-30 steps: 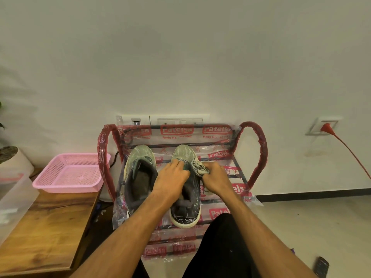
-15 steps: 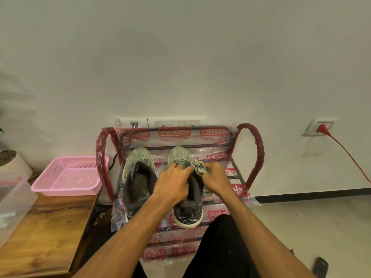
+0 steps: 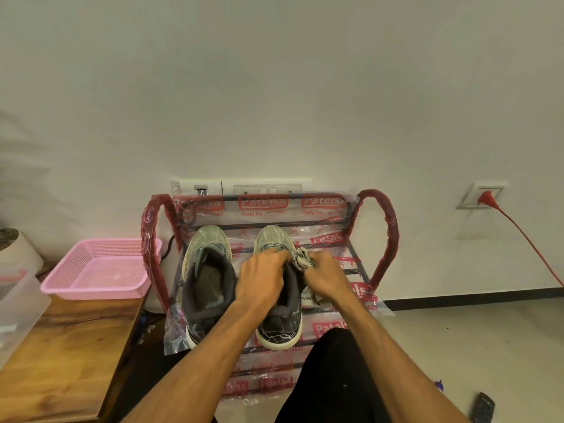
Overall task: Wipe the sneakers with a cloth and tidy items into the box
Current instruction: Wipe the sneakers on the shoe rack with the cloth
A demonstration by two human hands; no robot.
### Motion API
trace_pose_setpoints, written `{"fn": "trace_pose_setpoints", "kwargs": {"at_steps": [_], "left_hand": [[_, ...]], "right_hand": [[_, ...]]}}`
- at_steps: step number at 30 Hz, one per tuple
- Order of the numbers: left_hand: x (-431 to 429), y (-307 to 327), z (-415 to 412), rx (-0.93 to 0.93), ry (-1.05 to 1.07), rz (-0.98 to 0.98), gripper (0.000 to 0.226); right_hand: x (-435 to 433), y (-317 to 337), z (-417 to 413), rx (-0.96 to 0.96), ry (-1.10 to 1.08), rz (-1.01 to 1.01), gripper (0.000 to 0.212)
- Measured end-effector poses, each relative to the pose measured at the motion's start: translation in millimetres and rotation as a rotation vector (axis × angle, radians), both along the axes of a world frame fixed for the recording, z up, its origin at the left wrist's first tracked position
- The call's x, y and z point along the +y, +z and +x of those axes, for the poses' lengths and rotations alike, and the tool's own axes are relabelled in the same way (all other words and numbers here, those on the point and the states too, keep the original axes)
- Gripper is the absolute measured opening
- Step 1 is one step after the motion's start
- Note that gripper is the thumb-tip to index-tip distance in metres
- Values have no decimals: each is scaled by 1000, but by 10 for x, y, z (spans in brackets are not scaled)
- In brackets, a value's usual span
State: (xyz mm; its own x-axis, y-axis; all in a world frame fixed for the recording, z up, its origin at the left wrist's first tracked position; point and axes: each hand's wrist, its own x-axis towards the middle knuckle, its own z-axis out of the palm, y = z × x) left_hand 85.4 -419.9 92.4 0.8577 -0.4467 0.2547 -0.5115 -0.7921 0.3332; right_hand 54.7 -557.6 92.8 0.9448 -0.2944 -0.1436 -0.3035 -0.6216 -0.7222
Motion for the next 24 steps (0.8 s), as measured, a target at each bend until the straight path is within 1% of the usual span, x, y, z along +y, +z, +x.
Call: {"fn": "trace_pose_setpoints", "kwargs": {"at_steps": [3,8,11,14,17,18,20,22,24], "left_hand": [[-21,40,-7,12,18,-3,27],[-52,59,-110,44,-2,99,29],[-32,36,-170,46,-25,201,31],[10,26,-177,54,-42,279,29],[20,55,-184,59,-31,286,21],[23,57,-188,51,-19,284,20],[18,8,-185,-21,-8,291,25],[0,-54,-177,-107,-15,280,31],[-29,-51,-181,-107,-15,256,30]], "right_hand": [[1,-1,-11,9,11,-3,22],[11,31,-48,30,13,-30,27],[1,63,-48,45,16,-47,22],[44,99,-71,11,19,-100,19],[107,113,-85,15,68,-231,15],[120,102,-78,30,74,-260,16],[128,85,-71,55,74,-261,16],[115,105,-74,65,70,-227,12],[86,133,-84,57,50,-161,16]]}}
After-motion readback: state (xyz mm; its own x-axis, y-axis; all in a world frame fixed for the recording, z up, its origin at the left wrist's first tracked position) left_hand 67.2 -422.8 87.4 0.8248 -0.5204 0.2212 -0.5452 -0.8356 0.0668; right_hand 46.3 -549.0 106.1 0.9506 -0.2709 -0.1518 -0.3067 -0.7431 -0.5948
